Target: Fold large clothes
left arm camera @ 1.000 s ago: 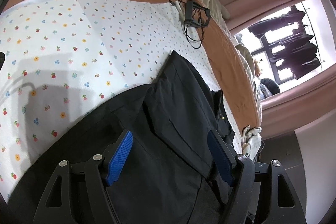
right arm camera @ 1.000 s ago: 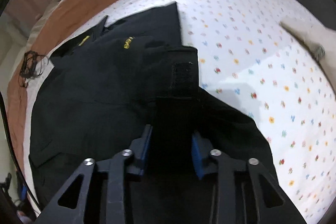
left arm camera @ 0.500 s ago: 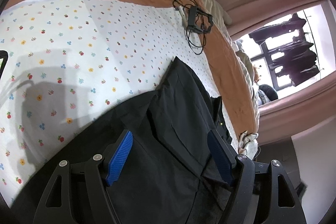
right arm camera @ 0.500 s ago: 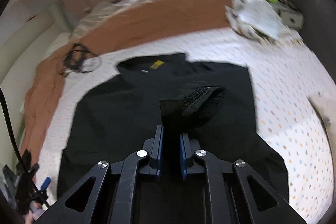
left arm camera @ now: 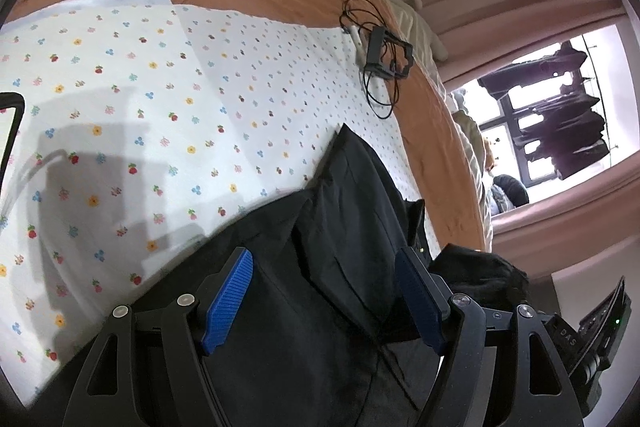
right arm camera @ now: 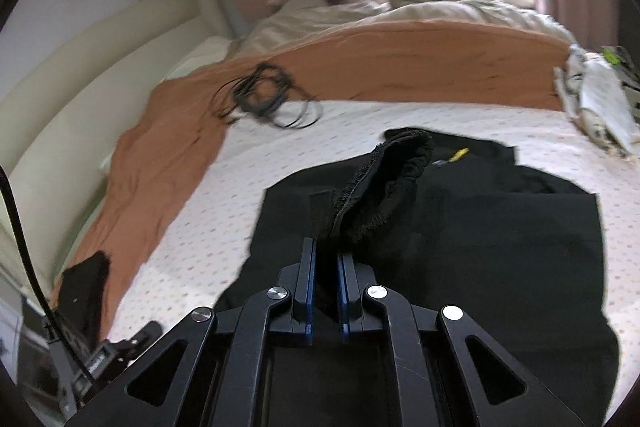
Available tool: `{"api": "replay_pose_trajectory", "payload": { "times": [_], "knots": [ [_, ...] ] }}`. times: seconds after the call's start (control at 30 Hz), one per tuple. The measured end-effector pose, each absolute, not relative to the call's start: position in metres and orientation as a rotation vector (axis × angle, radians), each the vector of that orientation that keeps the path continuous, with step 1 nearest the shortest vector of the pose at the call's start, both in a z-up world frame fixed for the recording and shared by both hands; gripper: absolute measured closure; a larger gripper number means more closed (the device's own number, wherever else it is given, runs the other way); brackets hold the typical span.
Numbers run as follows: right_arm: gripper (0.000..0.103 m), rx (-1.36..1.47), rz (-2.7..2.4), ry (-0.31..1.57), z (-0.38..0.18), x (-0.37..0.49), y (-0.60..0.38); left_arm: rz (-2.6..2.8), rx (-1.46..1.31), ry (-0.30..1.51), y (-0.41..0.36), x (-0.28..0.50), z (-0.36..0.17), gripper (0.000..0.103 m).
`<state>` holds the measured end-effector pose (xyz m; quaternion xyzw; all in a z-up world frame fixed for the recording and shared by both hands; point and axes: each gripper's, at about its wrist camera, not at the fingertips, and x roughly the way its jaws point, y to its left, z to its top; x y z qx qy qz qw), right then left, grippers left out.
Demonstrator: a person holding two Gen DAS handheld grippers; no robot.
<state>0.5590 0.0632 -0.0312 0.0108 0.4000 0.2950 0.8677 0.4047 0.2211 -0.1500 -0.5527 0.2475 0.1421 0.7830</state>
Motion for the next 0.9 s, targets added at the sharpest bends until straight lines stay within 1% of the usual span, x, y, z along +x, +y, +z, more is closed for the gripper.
{"api": "replay_pose_trajectory", "payload": {
  "times": [0.2, 0.3, 0.33, 0.37, 0.43, 0.7, 0.9],
  "knots": [
    [0.093, 0.013, 0.676, 0.874, -0.052, 0.552, 0.093, 0.34, -1.209, 0.519, 0.229, 0.398, -0.151, 0.028],
    [0.09, 0.0, 0.684, 0.936, -0.068, 0.555, 0.104, 0.355, -1.212, 0.515, 0.233, 0.395, -0.152, 0.028],
    [0.083, 0.012, 0.687, 0.972, -0.077, 0.559, 0.106, 0.36, -1.213, 0.514, 0.235, 0.394, -0.152, 0.028],
    [0.067, 0.02, 0.689, 0.996, -0.083, 0.562, 0.105, 0.363, -1.213, 0.514, 0.236, 0.394, -0.152, 0.028],
    [0.054, 0.054, 0.69, 1.012, -0.089, 0.564, 0.097, 0.369, -1.216, 0.513, 0.237, 0.393, -0.152, 0.028],
    [0.053, 0.088, 0.609, 1.017, -0.096, 0.563, 0.03, 0.354, -1.187, 0.532, 0.228, 0.4, -0.151, 0.028],
    [0.053, 0.131, 0.484, 1.016, -0.101, 0.553, -0.054, 0.346, -1.145, 0.546, 0.217, 0.403, -0.146, 0.028]
  ]
}}
